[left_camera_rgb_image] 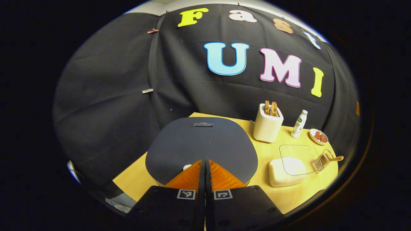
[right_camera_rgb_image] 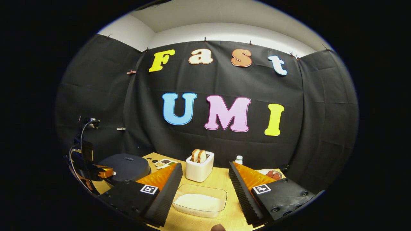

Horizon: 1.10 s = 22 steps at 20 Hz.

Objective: Close the left gripper, press the button to open the rice cooker; take a wooden spoon from the chopstick holder with the right hand, scoop a spoonful of rice and pour it into the rice cooker, then put the wooden spoon back into the chopstick holder.

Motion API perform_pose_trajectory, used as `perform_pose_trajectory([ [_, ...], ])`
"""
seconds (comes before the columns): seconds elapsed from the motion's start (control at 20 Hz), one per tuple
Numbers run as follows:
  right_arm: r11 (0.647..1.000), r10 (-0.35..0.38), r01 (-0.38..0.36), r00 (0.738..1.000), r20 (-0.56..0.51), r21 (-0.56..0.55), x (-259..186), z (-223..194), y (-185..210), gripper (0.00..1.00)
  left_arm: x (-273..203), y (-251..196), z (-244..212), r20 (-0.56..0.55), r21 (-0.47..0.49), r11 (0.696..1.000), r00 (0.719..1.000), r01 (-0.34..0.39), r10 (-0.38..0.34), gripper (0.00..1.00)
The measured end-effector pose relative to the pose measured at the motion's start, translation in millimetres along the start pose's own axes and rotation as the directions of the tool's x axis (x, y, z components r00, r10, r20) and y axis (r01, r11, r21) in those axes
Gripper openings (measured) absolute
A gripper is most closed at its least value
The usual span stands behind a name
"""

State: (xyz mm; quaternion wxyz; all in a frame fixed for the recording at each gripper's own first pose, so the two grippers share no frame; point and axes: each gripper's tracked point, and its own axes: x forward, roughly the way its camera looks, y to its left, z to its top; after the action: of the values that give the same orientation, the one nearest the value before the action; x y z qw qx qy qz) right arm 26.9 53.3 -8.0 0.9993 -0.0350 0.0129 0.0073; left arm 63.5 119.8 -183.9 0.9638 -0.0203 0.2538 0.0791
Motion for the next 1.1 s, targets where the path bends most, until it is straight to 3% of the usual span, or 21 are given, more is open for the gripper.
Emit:
perform_pose_trajectory([
  [0.25, 0.999, 0.002, -0.002, 1.0, -0.009, 0.035, -1, -3, -3, 0.91, -21, -3, 46, 0.188, 0.05, 0.999, 0.982, -0.014, 0.005, 0.1],
  [0.35, 0.999, 0.001, -0.001, 1.0, -0.006, 0.041, -1, -2, -4, 0.91, -29, -3, 60, 0.238, 0.063, 0.998, 0.971, -0.027, 0.012, 0.23],
  [0.4, 0.999, 0.001, -0.001, 1.0, -0.006, 0.042, -1, -2, -5, 0.91, -33, -2, 65, 0.257, 0.066, 0.997, 0.966, -0.032, 0.014, 0.38],
  [0.5, 0.999, 0.005, -0.004, 1.0, -0.004, 0.046, -3, -1, -4, 0.91, -39, -1, 78, 0.3, 0.067, 0.997, 0.954, -0.042, 0.02, 0.54],
  [0.65, 0.999, 0.008, -0.008, 1.0, -0.003, 0.049, -5, -1, -4, 0.91, -47, 1, 91, 0.344, 0.099, 0.993, 0.939, -0.065, 0.027, 0.61],
  [0.85, 0.999, 0.004, -0.004, 1.0, -0.002, 0.051, -7, -2, -7, 0.91, -61, -1, 101, 0.387, 0.124, 0.989, 0.922, -0.076, 0.022, 0.78],
  [1.1, 0.998, -0.034, 0.035, 0.999, -0.024, 0.044, -4, -14, -29, 0.91, -71, -7, 106, 0.407, 0.114, 0.991, 0.913, -0.073, 0.02, 0.82],
])
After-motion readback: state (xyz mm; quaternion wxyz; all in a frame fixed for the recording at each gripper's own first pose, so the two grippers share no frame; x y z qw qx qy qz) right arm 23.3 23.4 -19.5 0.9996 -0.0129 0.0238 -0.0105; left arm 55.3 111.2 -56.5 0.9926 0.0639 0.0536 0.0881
